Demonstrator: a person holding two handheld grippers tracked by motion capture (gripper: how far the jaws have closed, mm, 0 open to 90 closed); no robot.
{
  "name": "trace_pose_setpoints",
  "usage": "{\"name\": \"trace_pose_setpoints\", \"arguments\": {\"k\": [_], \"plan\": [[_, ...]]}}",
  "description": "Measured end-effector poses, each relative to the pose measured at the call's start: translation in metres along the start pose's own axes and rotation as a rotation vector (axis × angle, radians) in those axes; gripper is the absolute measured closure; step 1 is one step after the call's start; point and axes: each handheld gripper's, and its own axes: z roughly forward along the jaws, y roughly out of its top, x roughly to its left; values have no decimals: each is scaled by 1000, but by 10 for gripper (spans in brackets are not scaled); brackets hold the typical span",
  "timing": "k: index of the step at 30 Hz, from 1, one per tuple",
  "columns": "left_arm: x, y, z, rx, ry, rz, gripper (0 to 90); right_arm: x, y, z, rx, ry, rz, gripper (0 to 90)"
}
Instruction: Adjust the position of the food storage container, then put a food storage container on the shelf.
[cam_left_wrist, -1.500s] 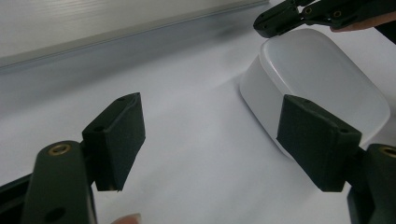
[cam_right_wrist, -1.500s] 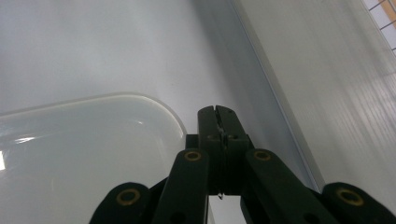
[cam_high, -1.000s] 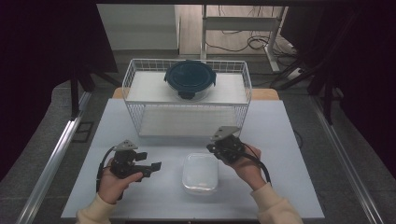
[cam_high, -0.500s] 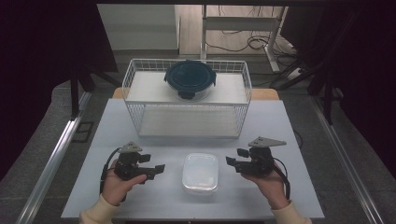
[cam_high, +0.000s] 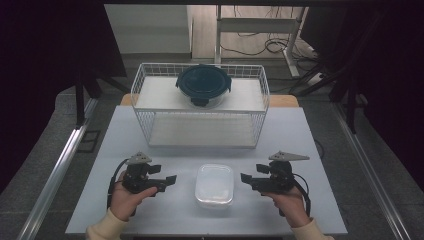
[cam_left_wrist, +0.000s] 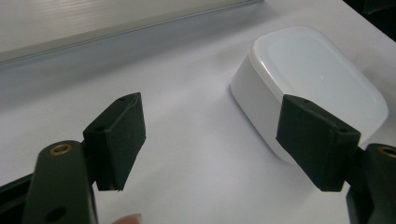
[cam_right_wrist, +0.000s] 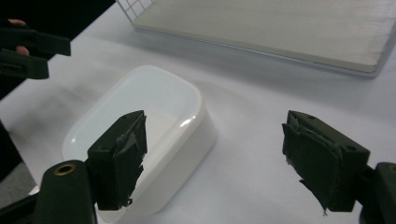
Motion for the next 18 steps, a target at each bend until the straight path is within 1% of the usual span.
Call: {"name": "trace_pose_setpoints", "arguments": {"k": [3, 5, 9, 12, 15, 18], "plan": [[-2, 1, -1, -6, -5, -3, 234, 1, 1, 1, -14, 12, 18, 223], [-3, 3, -1, -12, -18, -6, 234, 1, 0, 1, -12, 10, 19, 223], [-5, 4, 2, -9, -38, -13, 235, 0, -3, 3, 2, 2, 38, 236], [-5, 4, 5, -6, -51, -21, 236, 1, -3, 4, 9, 24, 59, 242], [-5, 5, 6, -11, -52, -37, 237, 2, -3, 6, 16, 40, 72, 244], [-10, 7, 8, -16, -62, -49, 248, 4, -4, 10, 15, 75, 100, 279]]}}
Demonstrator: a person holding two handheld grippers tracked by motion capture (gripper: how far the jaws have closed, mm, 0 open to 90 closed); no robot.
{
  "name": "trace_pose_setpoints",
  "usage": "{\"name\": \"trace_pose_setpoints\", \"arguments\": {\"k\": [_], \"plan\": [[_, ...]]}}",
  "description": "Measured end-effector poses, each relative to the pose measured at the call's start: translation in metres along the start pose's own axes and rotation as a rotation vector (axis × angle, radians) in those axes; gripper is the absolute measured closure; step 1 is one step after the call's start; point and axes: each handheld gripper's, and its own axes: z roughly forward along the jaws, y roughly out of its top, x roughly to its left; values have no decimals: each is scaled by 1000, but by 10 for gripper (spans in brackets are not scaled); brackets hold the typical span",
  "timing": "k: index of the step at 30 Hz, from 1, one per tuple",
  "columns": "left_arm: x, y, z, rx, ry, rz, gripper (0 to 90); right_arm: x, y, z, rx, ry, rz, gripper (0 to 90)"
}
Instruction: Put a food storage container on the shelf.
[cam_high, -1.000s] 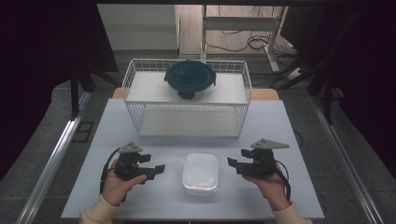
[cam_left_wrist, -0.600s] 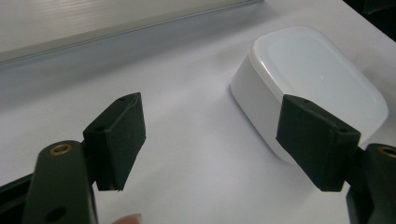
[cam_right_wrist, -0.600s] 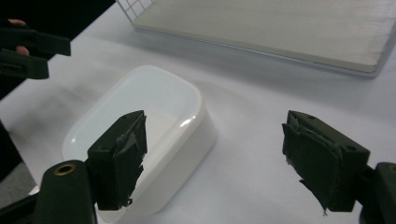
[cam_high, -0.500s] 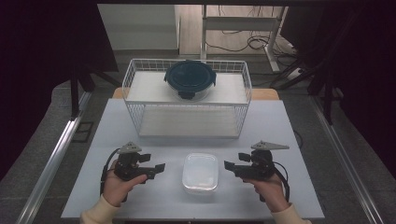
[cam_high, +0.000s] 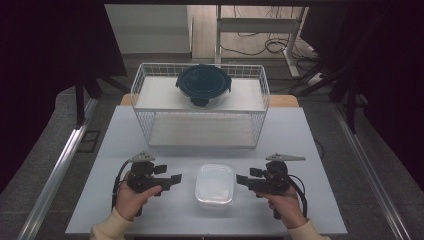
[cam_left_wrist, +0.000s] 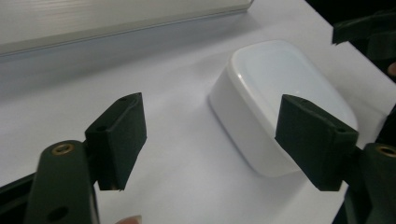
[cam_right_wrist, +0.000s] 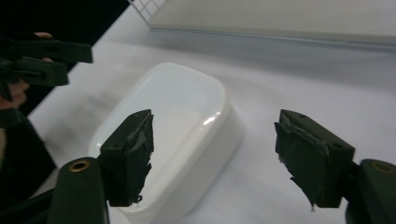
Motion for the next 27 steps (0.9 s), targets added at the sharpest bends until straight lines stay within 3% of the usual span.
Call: {"name": "trace_pose_setpoints", "arguments": {"k": [4, 11, 15, 17, 20, 27], "plan": [[-7, 4, 11, 16, -26, -6, 249, 1, -2, 6, 3, 38, 53, 289], [-7, 8, 38, 83, -113, -112, 258, 2, -5, 14, 17, 60, 107, 311], [-4, 6, 48, 125, -138, -142, 291, 2, -9, 20, 39, 67, 119, 340], [-1, 6, 52, 129, -155, -160, 302, 0, -11, 24, 50, 78, 138, 351], [0, 7, 57, 134, -212, -203, 312, -1, -13, 29, 63, 92, 154, 377], [1, 4, 67, 162, -268, -246, 394, 1, -19, 37, 89, 105, 183, 434]]}}
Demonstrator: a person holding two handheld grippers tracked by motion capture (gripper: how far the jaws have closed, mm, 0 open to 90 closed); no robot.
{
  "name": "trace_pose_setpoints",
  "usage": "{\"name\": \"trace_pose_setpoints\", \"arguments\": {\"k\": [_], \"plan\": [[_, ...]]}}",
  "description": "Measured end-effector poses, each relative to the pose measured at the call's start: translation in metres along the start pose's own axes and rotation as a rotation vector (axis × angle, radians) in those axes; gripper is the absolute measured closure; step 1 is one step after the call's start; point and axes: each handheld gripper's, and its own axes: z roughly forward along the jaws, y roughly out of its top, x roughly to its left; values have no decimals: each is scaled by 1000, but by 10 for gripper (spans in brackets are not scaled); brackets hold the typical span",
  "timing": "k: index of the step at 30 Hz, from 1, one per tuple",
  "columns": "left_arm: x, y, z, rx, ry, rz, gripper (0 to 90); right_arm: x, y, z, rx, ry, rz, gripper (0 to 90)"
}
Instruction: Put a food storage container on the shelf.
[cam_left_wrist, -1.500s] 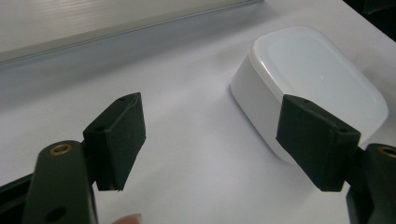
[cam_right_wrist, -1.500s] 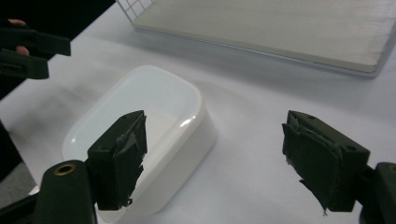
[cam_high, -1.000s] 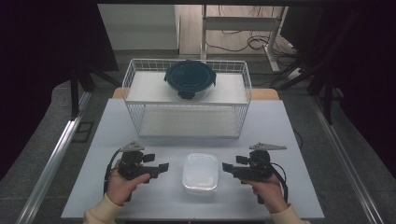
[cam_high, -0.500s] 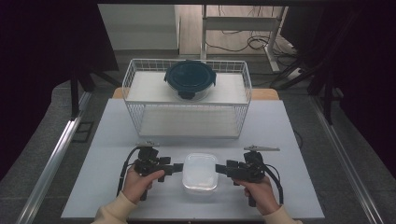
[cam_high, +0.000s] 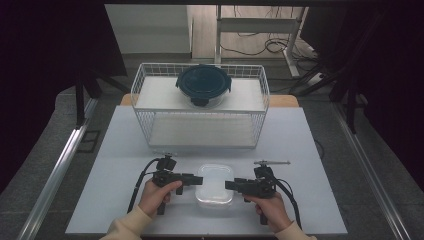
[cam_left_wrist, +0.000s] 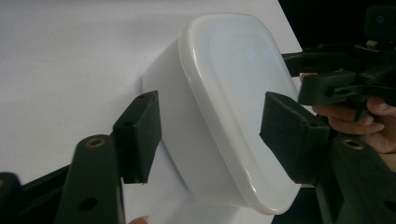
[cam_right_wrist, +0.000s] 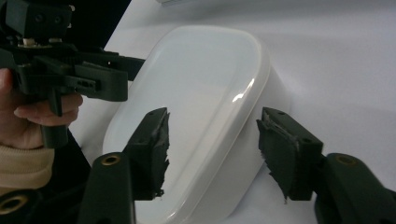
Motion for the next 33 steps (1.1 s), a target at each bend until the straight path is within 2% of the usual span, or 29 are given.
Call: {"name": "trace_pose_setpoints", "arguments": {"k": [2, 3, 4, 5, 7, 9, 13, 17, 20, 29, 33], "plan": [[1, 0, 1, -2, -16, -17, 428, -2, -1, 1, -2, 11, 21, 465], [4, -1, 1, -5, -46, -40, 457, -3, -1, 1, -2, 16, 28, 485], [7, -2, 2, 1, -74, -70, 532, -4, -2, 1, -1, 16, 39, 522], [8, -3, 3, 2, -87, -97, 575, -4, -2, 1, -3, 13, 46, 530], [9, -3, 2, 3, -90, -99, 578, -4, -3, 0, -5, 17, 52, 576], [7, -3, 1, -5, -75, -91, 612, -4, -3, -3, -19, 19, 66, 631], [3, -5, -3, -19, -55, -86, 679, -7, -3, -4, -22, 34, 103, 654], [0, -6, -5, -24, -45, -75, 691, -5, -4, -7, -23, 37, 102, 672], [-2, -7, -9, -34, -41, -66, 706, -4, -6, -8, -50, 45, 113, 695], [-6, -8, -15, -50, -57, -52, 744, -1, -5, -14, -75, 59, 88, 744], [-7, -8, -18, -62, -64, -52, 763, 1, -4, -17, -87, 62, 58, 766]]}}
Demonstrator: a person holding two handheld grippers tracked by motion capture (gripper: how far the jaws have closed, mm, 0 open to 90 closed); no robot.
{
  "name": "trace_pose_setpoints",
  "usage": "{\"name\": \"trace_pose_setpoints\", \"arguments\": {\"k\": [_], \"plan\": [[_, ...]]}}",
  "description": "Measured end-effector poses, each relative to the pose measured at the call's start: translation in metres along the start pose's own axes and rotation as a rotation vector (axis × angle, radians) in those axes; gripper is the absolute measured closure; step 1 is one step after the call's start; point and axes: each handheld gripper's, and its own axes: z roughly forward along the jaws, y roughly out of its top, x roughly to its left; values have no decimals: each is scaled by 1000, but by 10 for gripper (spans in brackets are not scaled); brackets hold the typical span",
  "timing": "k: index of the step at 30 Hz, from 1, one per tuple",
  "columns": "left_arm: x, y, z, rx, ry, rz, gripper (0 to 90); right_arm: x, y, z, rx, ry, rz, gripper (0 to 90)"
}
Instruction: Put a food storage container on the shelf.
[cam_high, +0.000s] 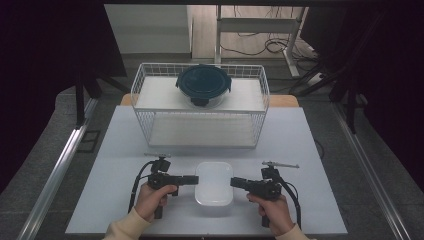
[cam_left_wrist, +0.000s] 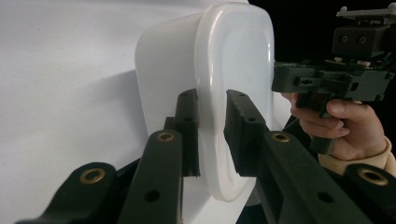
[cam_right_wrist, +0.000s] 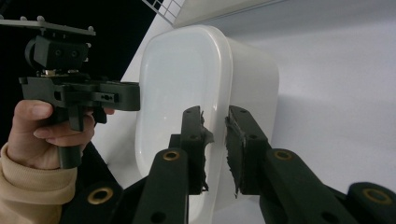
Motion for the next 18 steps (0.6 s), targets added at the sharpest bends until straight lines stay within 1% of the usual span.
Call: {"name": "trace_pose_setpoints", "arguments": {"k": [4, 6, 9, 12, 18], "plan": [[-2, 0, -1, 0, -5, 6, 768, 1, 0, -1, -5, -2, -16, 772], [-2, 0, -3, -4, -8, 8, 775, 2, 0, -1, -9, -6, -33, 779], [-4, 0, -4, -6, -5, 20, 777, 5, 1, -2, -6, -13, -52, 784], [-7, 0, -7, -12, 8, 39, 778, 8, 0, -2, -1, -23, -77, 786], [-11, 1, -10, -19, 3, 55, 781, 11, 1, -3, -14, -19, -98, 786]]}}
